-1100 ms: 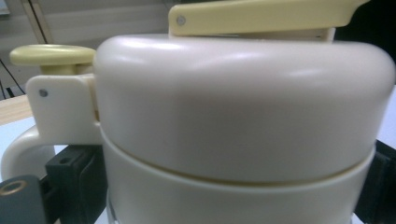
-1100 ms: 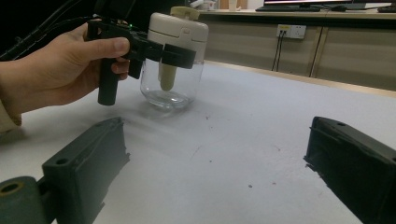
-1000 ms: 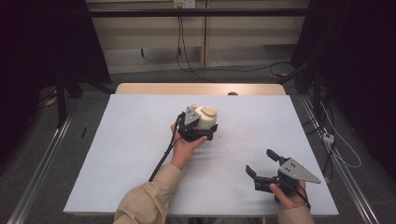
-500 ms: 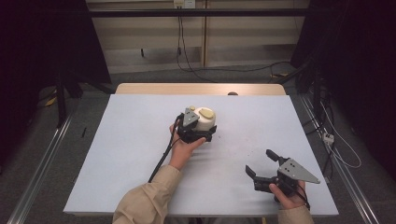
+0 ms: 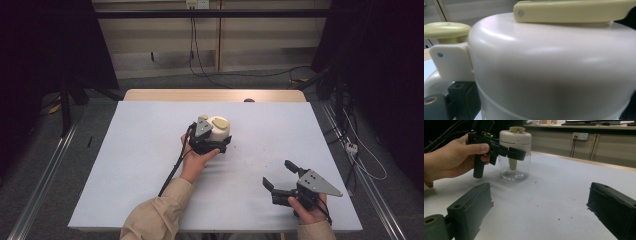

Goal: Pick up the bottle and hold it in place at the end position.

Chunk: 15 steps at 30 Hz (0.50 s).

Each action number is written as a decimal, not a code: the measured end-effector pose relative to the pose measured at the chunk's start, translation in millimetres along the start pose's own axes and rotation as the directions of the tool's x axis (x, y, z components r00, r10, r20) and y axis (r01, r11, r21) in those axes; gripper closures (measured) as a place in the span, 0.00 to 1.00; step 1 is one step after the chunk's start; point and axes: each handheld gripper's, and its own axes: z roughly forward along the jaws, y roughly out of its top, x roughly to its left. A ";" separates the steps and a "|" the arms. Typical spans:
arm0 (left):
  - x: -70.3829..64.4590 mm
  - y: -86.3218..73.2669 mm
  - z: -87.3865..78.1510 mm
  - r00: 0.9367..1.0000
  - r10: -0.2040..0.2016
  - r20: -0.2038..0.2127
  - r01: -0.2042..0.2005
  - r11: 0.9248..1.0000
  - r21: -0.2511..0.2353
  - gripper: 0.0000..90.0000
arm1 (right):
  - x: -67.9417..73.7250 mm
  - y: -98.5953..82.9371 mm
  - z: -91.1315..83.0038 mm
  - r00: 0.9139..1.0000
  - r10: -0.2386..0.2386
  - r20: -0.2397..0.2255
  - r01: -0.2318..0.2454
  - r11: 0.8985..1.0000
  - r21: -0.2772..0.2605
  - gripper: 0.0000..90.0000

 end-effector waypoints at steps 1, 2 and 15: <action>0.4 -0.2 -0.3 1.000 0.006 0.000 -0.006 1.000 -0.001 0.06 | 0.1 0.0 0.0 1.000 0.000 0.000 0.000 1.000 0.001 0.05; 0.7 -0.3 -0.6 1.000 0.008 0.000 -0.008 1.000 0.001 0.06 | 0.2 0.0 0.0 1.000 0.000 0.001 0.000 1.000 0.001 0.05; 1.4 -5.1 -4.2 1.000 -0.015 0.011 0.015 1.000 -0.001 0.05 | 0.6 0.0 0.4 1.000 -0.002 0.000 0.002 1.000 0.005 0.05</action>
